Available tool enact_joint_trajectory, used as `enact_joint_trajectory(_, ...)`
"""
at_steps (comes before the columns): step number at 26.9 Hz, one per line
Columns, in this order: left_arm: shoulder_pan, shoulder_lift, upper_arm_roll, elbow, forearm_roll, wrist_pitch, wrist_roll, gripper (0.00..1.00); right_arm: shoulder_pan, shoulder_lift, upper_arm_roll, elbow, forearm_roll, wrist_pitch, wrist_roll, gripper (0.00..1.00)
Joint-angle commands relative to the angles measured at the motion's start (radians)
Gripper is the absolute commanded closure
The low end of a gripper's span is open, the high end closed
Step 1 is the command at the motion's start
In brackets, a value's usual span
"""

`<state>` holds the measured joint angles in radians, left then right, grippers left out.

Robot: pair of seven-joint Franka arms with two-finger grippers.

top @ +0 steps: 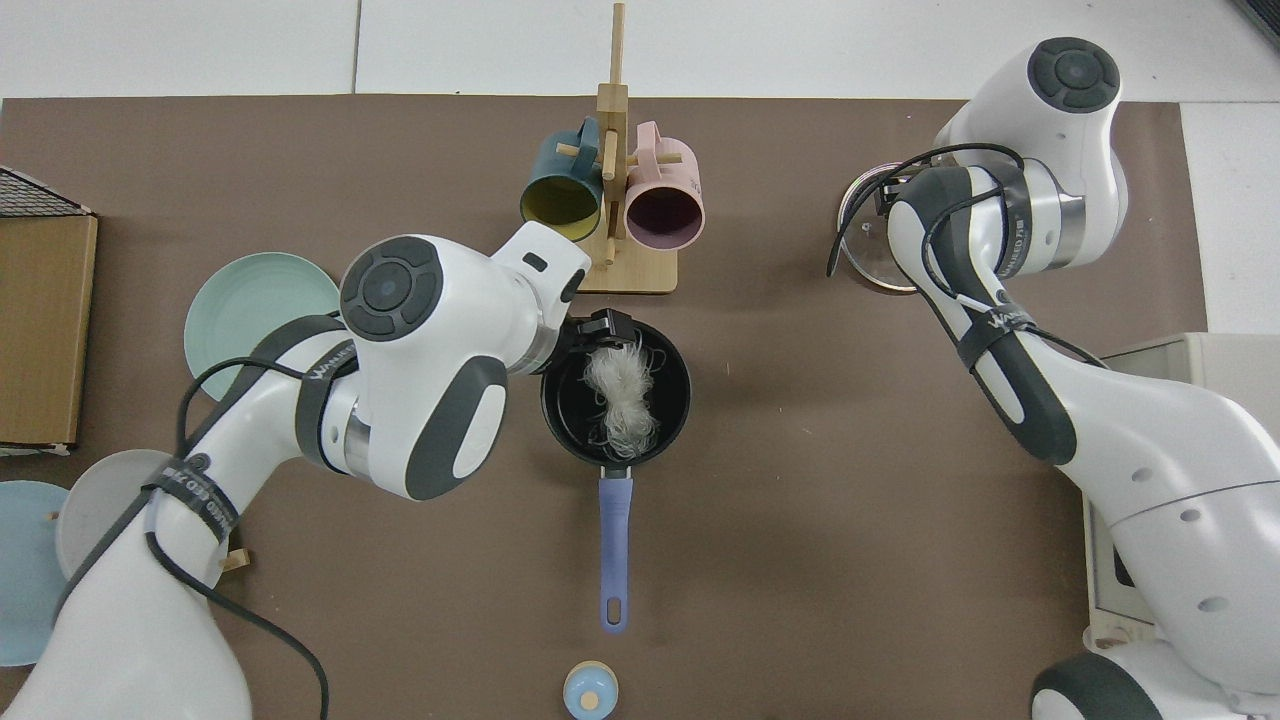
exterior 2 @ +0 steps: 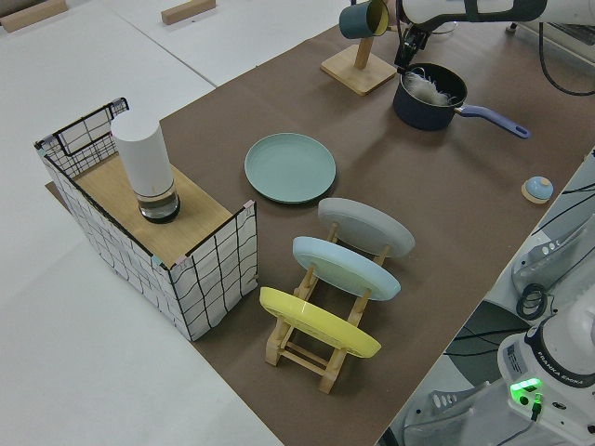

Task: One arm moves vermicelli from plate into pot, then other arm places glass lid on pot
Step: 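Release the vermicelli into the pot and withdraw the left gripper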

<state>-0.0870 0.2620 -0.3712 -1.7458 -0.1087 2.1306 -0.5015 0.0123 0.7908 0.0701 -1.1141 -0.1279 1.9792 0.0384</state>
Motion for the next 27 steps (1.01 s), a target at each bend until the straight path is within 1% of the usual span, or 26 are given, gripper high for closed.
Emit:
enact_joint_trajectory(1,-0.007,-0.006,0.072,0.083,0.029,-0.116,0.040,0.00,-0.002,-0.182,0.005,-0.173,0.004,-0.011,0.020,1.00)
enact_joint_trajectory(4,-0.005,-0.030,0.124,0.089,0.043,-0.135,0.058,0.00,0.011,-0.255,0.008,-0.233,0.005,-0.039,0.020,1.00)
enact_joint_trajectory(6,-0.003,-0.050,0.153,0.089,0.070,-0.155,0.086,0.00,0.011,-0.295,0.023,-0.257,0.013,-0.063,0.023,1.00)
enact_joint_trajectory(8,0.009,-0.064,0.166,0.089,0.084,-0.188,0.115,0.00,0.009,-0.330,0.037,-0.276,0.017,-0.082,0.024,1.00)
enact_joint_trajectory(10,0.027,-0.078,0.179,0.100,0.090,-0.222,0.164,0.00,0.011,-0.375,0.048,-0.302,0.017,-0.117,0.032,1.00)
enact_joint_trajectory(14,0.033,-0.113,0.244,0.103,0.092,-0.285,0.254,0.00,0.006,-0.461,0.069,-0.374,0.017,-0.184,0.084,1.00)
enact_joint_trajectory(17,0.036,-0.158,0.291,0.103,0.090,-0.326,0.348,0.00,0.003,-0.518,0.091,-0.432,0.017,-0.192,0.141,1.00)
enact_joint_trajectory(19,0.038,-0.190,0.322,0.103,0.090,-0.360,0.406,0.00,0.003,-0.544,0.114,-0.467,0.017,-0.191,0.202,1.00)
enact_joint_trajectory(22,0.038,-0.233,0.370,0.097,0.090,-0.414,0.471,0.00,-0.003,-0.559,0.166,-0.500,0.017,-0.181,0.299,1.00)
enact_joint_trajectory(24,0.038,-0.254,0.396,0.095,0.089,-0.445,0.509,0.00,-0.008,-0.564,0.210,-0.501,0.017,-0.171,0.357,1.00)
enact_joint_trajectory(27,0.038,-0.300,0.405,0.094,0.087,-0.509,0.535,0.00,-0.011,-0.556,0.267,-0.492,0.013,-0.154,0.440,1.00)
